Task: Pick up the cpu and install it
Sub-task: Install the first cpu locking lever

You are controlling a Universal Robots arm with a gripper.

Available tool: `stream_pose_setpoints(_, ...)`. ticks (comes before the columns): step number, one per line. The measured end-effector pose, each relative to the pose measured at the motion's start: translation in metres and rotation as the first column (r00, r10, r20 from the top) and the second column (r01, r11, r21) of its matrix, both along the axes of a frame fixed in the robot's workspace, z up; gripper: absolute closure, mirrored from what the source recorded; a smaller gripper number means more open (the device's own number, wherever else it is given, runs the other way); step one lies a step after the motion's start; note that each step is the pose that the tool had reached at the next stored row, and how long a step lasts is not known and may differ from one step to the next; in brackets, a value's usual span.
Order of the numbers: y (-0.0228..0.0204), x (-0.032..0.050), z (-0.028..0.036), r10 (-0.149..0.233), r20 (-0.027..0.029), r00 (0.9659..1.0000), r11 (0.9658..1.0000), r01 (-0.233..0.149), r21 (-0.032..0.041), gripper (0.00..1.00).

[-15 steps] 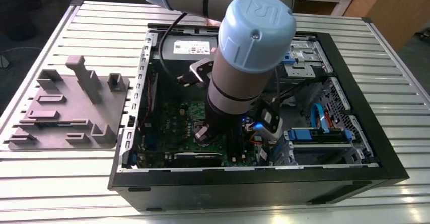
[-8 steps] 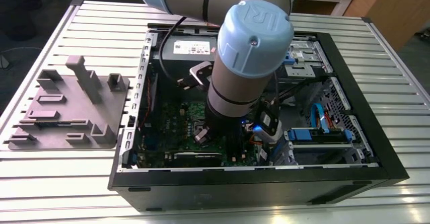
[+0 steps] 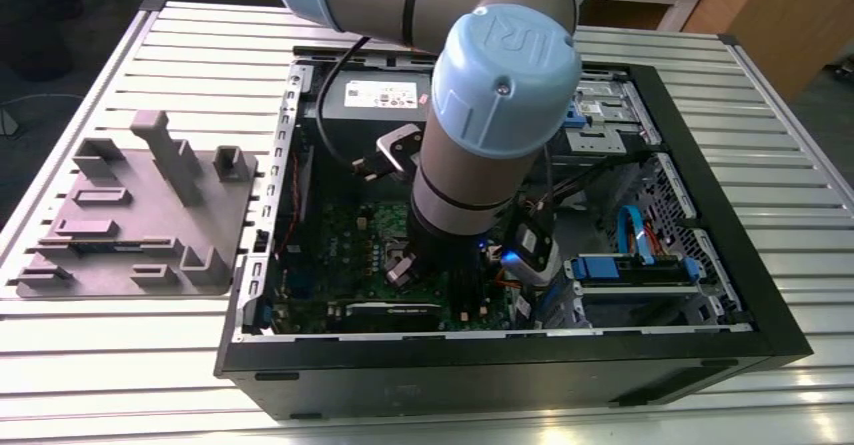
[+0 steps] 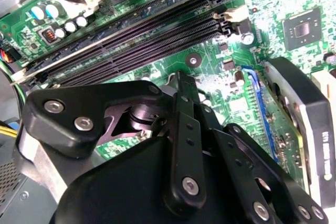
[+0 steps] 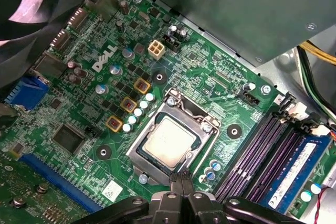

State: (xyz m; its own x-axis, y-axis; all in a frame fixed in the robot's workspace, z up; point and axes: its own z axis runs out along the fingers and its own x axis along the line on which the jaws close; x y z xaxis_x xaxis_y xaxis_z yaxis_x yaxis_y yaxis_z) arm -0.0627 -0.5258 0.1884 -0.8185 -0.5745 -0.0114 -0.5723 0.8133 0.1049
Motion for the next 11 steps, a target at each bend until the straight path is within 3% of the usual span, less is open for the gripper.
stream_pose_setpoints(11, -0.0001, 0.0005, -0.0013, 0.0, 0.0001, 1.0, 1.0, 0.0, 0.0003, 0.9)
